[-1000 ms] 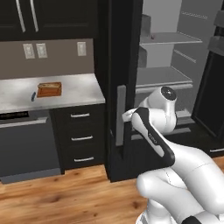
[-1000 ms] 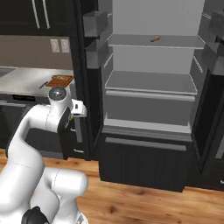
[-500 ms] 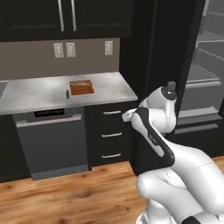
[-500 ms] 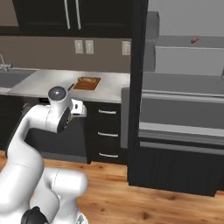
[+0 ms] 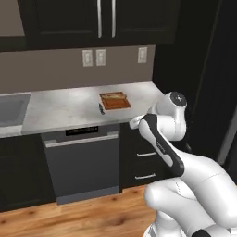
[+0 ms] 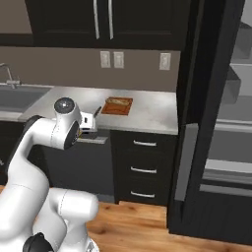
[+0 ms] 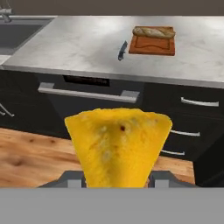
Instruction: Retrieve the sausage and cheese from the fridge and place them on the cutting board on the counter.
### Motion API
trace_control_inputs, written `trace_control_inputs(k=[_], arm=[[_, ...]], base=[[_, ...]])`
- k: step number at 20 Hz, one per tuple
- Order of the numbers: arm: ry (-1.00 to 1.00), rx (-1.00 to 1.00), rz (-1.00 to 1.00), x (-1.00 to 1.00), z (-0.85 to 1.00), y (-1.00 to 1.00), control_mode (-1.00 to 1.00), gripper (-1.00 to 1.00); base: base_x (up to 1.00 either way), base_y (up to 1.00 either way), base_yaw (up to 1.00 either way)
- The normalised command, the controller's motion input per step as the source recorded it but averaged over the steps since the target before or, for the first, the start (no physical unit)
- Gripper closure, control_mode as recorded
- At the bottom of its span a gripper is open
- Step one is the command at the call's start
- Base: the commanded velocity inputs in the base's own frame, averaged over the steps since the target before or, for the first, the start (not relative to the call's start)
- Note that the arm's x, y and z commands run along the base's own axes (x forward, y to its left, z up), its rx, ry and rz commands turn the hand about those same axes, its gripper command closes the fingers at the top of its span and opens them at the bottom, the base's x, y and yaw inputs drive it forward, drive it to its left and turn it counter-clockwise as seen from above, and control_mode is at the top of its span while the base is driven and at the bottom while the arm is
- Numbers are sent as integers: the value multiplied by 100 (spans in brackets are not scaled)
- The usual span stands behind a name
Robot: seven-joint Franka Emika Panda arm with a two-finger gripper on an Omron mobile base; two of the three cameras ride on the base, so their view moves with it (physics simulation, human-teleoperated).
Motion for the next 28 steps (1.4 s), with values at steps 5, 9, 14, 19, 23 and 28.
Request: trace_control_inputs(k=[5, 9, 14, 19, 23, 28], arm=[[0, 0, 0, 0, 0, 0, 100, 100], [0, 0, 0, 0, 0, 0, 100, 100], [0, 0, 0, 0, 0, 0, 100, 100], [0, 0, 0, 0, 0, 0, 100, 100], [0, 0, 0, 0, 0, 0, 100, 100], [0, 0, 0, 0, 0, 0, 100, 100]], base=[[78, 59, 0], [78, 44, 0], [72, 1, -3], [62, 2, -5], [32, 3, 0], [34, 1, 0]])
